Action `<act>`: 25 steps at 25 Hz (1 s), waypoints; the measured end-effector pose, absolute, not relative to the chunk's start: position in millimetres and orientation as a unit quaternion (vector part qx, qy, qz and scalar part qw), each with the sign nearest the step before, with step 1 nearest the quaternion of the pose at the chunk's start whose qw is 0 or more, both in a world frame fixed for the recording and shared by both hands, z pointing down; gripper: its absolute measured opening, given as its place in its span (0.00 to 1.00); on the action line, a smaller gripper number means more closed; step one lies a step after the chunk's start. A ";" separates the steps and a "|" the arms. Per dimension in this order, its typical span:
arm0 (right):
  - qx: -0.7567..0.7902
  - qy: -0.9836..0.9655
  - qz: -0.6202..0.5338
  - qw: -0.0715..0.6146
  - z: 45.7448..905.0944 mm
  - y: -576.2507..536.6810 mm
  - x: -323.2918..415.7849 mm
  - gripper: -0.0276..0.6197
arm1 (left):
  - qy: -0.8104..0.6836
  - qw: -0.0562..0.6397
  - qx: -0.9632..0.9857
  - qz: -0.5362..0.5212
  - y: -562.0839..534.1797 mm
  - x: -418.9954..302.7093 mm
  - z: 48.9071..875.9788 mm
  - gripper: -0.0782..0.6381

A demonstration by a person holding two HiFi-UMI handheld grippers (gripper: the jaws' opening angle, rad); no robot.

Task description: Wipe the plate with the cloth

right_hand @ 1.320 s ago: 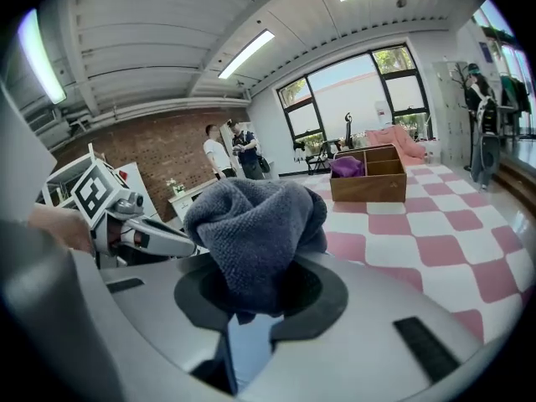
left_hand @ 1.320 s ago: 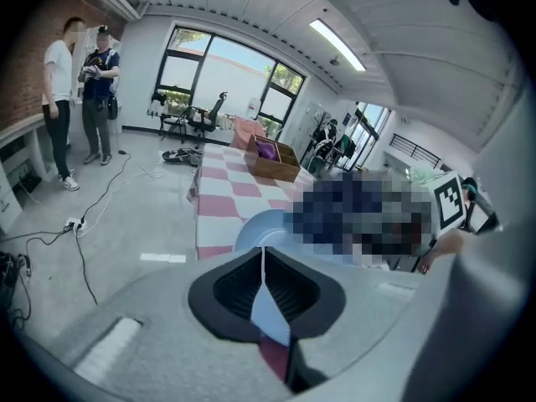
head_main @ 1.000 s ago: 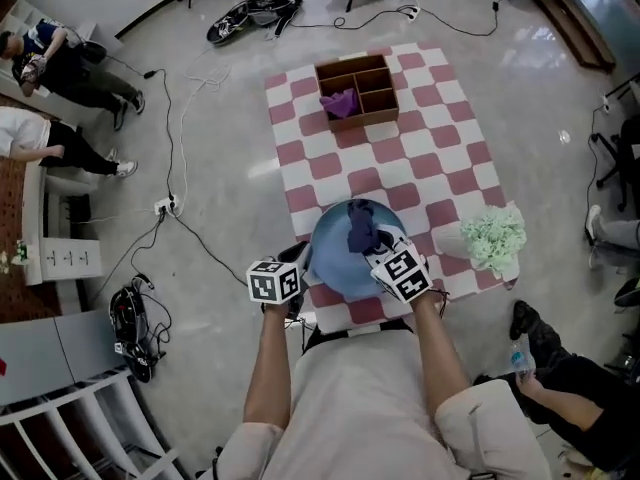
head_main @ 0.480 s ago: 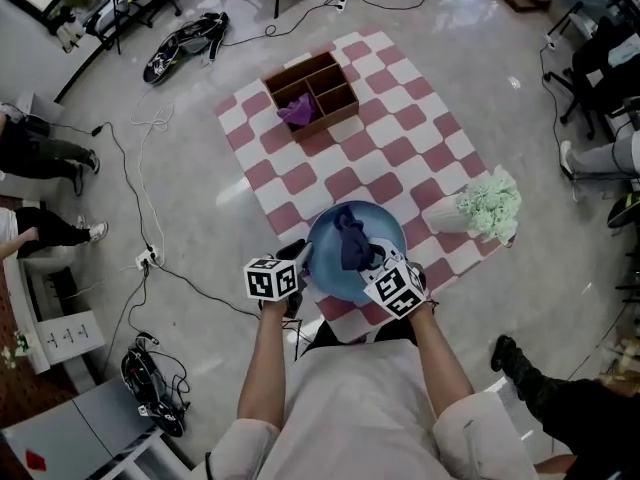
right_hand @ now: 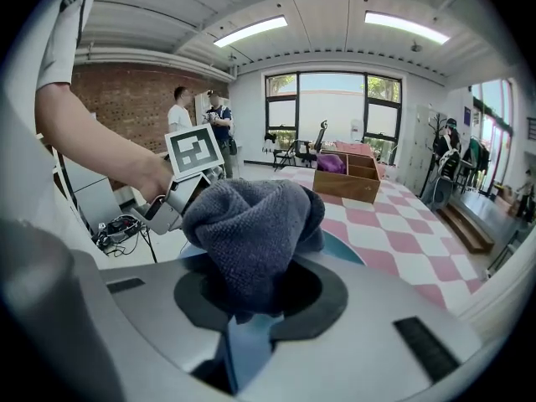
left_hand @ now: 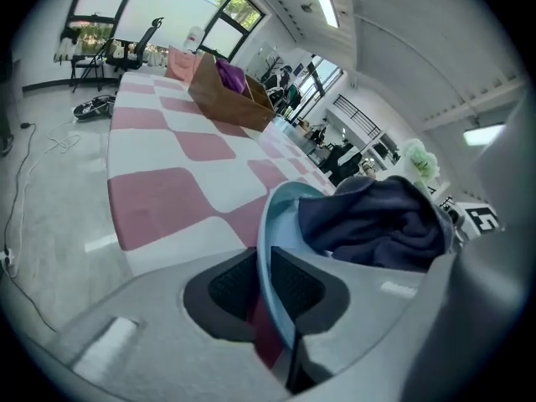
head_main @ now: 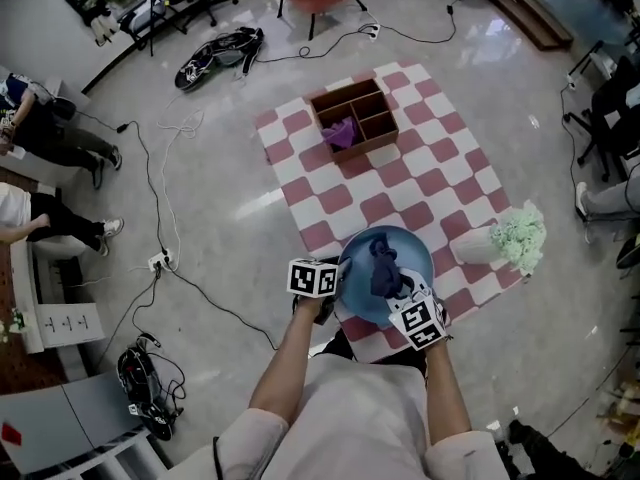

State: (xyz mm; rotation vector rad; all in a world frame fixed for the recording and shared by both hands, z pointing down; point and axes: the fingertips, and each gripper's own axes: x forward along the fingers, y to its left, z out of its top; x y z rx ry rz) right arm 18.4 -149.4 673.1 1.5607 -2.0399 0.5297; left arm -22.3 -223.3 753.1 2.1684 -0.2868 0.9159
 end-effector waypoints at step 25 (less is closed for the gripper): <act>0.425 -0.857 0.113 0.267 629.3 -193.6 -53.9 0.17 | -0.298 0.328 0.852 0.280 -217.6 -84.2 659.2 0.15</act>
